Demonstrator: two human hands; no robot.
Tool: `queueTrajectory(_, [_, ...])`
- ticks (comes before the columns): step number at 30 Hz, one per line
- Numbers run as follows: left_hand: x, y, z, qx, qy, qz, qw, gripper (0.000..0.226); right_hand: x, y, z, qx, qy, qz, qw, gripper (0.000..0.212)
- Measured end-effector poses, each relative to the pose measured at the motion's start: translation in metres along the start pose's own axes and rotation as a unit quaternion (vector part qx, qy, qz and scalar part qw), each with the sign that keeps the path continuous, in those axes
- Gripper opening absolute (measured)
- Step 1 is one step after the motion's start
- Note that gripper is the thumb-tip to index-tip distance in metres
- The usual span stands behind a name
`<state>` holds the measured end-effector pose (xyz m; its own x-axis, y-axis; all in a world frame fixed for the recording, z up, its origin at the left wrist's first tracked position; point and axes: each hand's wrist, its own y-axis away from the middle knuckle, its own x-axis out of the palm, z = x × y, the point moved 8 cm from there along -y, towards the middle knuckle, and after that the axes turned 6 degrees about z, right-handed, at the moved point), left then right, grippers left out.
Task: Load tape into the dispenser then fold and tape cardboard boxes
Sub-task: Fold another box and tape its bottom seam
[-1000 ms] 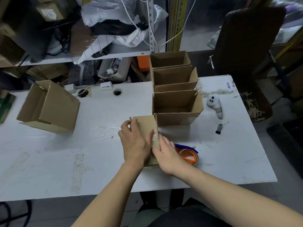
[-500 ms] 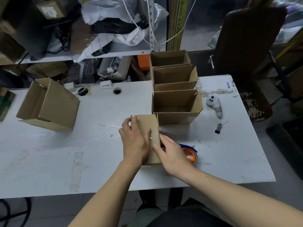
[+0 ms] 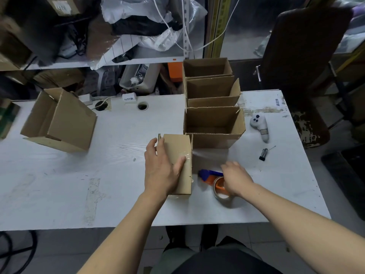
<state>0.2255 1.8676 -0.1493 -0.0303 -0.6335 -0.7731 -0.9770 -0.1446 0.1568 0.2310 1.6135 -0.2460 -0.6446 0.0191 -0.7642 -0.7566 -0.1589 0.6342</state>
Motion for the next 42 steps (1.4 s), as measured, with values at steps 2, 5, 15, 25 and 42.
queueTrajectory(2, [-0.001,0.001,-0.001,0.004,-0.009,-0.003,1.0,0.09,0.006,-0.008,-0.007,0.01,-0.005,0.006,1.0,0.022])
queueTrajectory(5, [-0.004,0.004,-0.001,-0.009,-0.023,0.0,1.0,0.089,0.006,-0.012,-0.012,0.024,-0.049,0.003,0.999,0.02])
queueTrajectory(15, [-0.026,0.029,-0.058,-0.061,0.262,0.15,0.951,0.028,-0.102,0.087,-0.004,-0.175,-0.43,-0.172,0.869,0.087])
queueTrajectory(25, [-0.032,0.036,-0.095,-0.092,0.379,0.238,0.889,0.038,-0.139,0.124,0.017,-0.318,-0.163,-0.356,0.863,0.072])
queueTrajectory(42, [-0.048,0.039,-0.088,0.01,0.134,0.035,0.99,0.034,-0.127,0.141,0.034,-0.32,-0.039,-0.449,0.833,0.067])
